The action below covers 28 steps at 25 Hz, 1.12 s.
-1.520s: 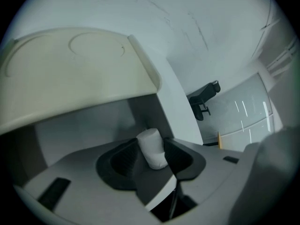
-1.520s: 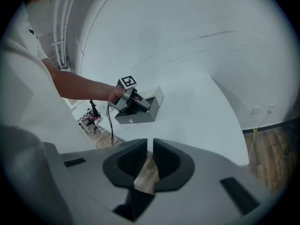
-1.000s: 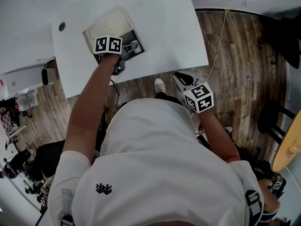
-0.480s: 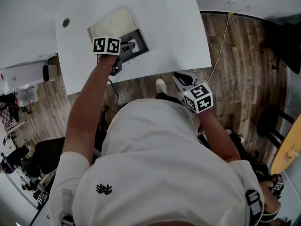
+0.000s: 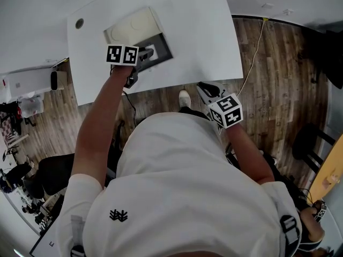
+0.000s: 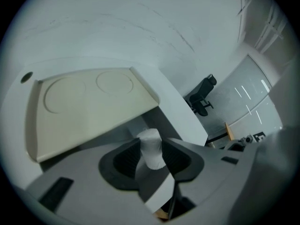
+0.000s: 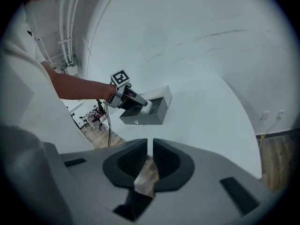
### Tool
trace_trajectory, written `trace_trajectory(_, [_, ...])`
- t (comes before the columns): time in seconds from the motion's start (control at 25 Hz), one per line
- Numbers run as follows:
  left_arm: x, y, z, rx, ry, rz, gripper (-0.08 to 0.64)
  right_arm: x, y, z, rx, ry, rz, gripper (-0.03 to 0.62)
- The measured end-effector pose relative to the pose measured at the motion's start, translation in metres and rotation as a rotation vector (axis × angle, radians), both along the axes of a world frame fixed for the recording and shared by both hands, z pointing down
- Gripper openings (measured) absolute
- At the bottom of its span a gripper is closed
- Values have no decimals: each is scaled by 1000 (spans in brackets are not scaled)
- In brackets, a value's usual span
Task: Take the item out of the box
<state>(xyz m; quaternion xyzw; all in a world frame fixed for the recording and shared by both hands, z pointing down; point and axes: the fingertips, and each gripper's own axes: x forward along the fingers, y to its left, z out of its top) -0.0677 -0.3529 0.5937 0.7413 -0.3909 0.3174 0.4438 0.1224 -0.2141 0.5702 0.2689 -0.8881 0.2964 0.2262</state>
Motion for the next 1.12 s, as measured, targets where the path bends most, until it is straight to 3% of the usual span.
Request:
trace_trajectory(0.6, [-15, 19, -34, 233, -121, 86, 146, -16, 11, -4, 20, 4, -61, 38])
trace_trajectory(1.12, [-24, 50, -69, 348, -97, 61, 144, -35, 22, -8, 35, 10, -119, 34])
